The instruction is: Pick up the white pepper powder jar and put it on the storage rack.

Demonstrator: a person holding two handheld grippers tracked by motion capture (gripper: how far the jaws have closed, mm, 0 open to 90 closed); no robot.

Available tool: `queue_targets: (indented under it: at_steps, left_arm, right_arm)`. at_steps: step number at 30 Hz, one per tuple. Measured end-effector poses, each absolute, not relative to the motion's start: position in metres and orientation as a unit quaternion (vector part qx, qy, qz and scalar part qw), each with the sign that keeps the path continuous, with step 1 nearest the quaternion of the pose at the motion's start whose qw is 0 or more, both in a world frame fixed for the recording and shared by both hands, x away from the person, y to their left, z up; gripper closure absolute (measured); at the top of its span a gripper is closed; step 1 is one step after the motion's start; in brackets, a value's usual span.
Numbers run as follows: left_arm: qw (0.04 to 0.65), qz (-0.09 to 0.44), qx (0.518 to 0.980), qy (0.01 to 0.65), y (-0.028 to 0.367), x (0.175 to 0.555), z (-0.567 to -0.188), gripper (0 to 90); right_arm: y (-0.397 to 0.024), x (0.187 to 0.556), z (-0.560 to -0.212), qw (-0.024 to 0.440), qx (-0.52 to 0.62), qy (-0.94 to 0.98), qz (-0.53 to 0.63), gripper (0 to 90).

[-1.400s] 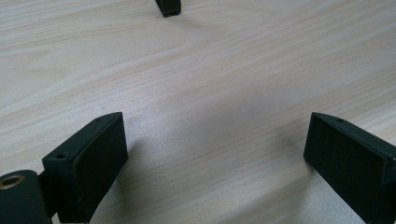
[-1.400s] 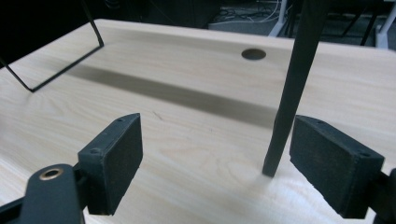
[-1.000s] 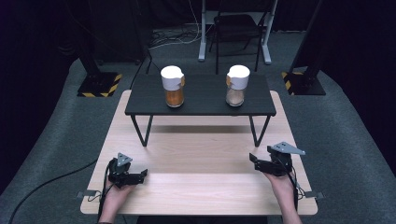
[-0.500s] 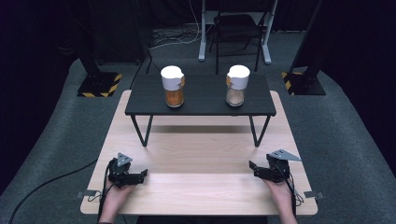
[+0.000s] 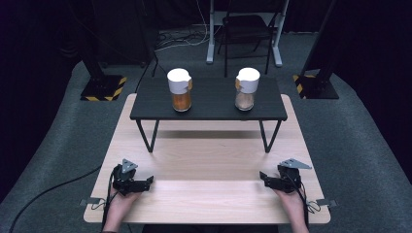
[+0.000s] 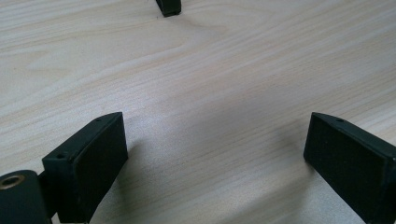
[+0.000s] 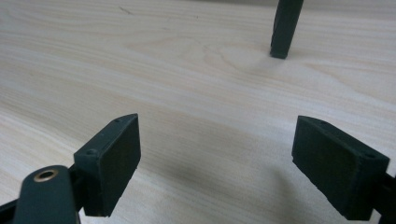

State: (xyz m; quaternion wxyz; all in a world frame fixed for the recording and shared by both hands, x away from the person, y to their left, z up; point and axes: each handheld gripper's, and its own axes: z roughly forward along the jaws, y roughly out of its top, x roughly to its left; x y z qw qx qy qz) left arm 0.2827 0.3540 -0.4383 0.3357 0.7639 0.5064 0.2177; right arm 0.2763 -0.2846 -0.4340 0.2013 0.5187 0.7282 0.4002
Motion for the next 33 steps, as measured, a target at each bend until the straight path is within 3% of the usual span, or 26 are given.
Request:
queue_targets:
  at_steps: [33]
  left_arm:
    - [0.335, 0.218, 0.765, 0.505, 0.354, 0.283, -0.438, 5.4]
  right_arm:
    - [-0.261, 0.277, -0.435, 0.228, 0.502, 0.762, 0.341, 12.4]
